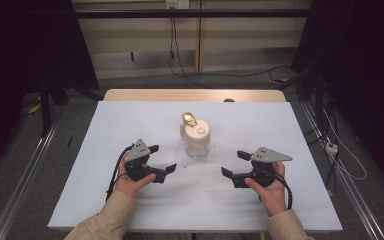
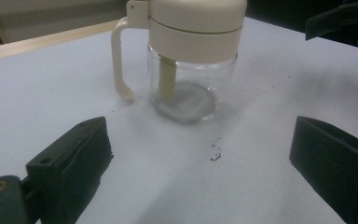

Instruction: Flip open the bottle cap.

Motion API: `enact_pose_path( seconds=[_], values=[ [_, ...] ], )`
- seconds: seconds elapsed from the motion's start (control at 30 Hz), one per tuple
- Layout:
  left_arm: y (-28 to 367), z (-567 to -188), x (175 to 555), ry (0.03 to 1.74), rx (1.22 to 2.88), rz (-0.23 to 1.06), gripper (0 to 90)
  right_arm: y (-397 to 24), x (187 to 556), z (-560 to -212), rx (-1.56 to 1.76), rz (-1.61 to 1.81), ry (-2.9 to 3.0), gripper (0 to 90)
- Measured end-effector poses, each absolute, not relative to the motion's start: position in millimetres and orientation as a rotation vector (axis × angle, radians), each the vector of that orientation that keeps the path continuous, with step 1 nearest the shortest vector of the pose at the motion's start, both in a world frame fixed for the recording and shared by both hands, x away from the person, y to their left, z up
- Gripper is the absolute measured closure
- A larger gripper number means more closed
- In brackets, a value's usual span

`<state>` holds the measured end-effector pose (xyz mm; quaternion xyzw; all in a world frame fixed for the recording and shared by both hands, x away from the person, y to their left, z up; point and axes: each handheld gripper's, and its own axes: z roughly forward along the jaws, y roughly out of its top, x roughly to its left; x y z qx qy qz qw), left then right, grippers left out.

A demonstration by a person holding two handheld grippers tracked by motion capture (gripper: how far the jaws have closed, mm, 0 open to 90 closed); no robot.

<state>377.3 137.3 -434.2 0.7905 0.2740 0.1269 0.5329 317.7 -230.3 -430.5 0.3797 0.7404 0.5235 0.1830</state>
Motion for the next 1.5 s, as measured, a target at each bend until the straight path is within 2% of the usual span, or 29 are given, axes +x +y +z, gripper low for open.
enact_pose_path(
  seconds=[0.73,1.5],
  values=[
    [172.1,-433.3,370.4,0.699,1.879,0.33,4.7,-262.0,296.7,-440.8,1.108,1.445,2.067,13.0],
    [209.6,-440.0,360.6,0.749,1.9,0.361,4.8,-268.5,287.9,-447.3,1.116,1.404,2.079,13.1]
  ],
)
